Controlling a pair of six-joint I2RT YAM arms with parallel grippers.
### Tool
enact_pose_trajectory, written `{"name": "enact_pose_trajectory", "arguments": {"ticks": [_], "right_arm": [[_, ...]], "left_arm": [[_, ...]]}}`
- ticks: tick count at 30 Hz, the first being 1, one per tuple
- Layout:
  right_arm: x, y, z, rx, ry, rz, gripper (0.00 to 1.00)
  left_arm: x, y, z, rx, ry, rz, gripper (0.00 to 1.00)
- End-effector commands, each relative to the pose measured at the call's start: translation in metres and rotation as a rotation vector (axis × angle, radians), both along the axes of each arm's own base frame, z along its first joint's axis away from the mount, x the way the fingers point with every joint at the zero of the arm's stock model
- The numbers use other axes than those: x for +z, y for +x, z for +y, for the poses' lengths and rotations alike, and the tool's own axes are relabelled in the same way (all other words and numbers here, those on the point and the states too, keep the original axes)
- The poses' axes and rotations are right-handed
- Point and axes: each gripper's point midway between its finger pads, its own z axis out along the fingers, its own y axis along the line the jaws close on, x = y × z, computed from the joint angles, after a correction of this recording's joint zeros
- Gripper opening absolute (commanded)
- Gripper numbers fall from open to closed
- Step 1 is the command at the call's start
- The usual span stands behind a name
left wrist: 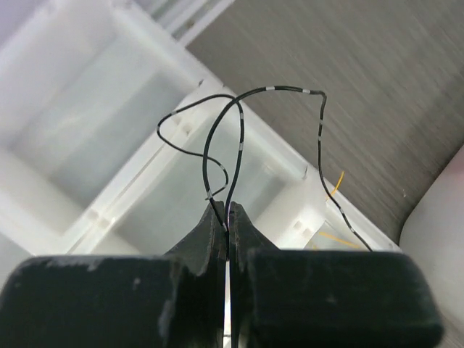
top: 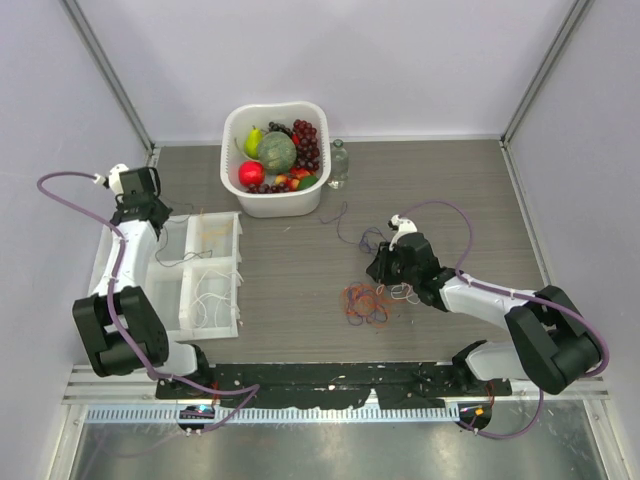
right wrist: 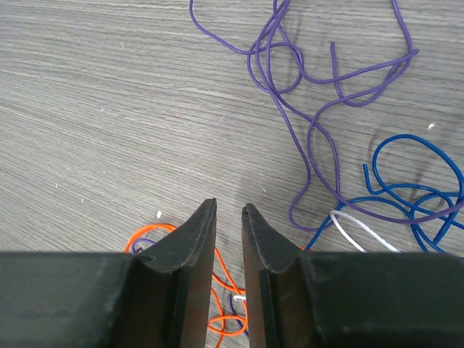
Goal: Untangle the cables
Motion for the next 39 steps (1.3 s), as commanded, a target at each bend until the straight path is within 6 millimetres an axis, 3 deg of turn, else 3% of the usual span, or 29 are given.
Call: {"name": "enact_pose_trajectory", "arguments": {"ticks": [1,6,8,11,18,21,23,27,31,35,39], "right_arm": [[0.012,0.006,0.003,0.004,0.033,-0.044,0.27],[0.013,0.005,0.003,0.007,0.039,-0.044,0.27],[0.013,0.005,0.003,0.005,0.04,-0.045,0.26],[0.012,0.005,0.002,0.003,0.038,-0.043,0.26],[0.008,0.005,0.003,0.006,0.039,-0.031,0.26],[0.004,0.005,0.004,0.009,0.037,-0.024,0.26],[0.003,0.005,0.005,0.015,0.042,-0.023,0.26],[0.004,0.006,0.004,0.01,0.043,-0.027,0.26],[0.007,0.006,0.002,0.003,0.042,-0.037,0.26],[0.008,0.005,0.002,0.004,0.047,-0.036,0.26],[0.009,0.005,0.002,0.002,0.05,-0.037,0.26]], "left_arm": [[0.004,-0.021,0.0,0.132,-0.071,-0.078,0.0],[-0.006,-0.037,0.005,0.182,-0.06,-0.035,0.0],[0.001,-0.034,0.008,0.182,-0.062,0.006,0.0],[0.037,-0.027,0.011,0.167,-0.043,-0.072,0.0],[0.152,-0.024,0.036,0.174,0.185,-0.29,0.0],[0.18,-0.018,0.048,0.19,0.286,-0.374,0.0],[0.186,-0.01,0.053,0.183,0.329,-0.397,0.0],[0.17,0.022,0.051,0.112,0.324,-0.395,0.0],[0.117,0.042,0.039,0.063,0.202,-0.356,0.0],[0.076,0.036,0.033,0.068,0.143,-0.325,0.0],[0.041,0.017,0.032,0.12,0.1,-0.232,0.0]]}}
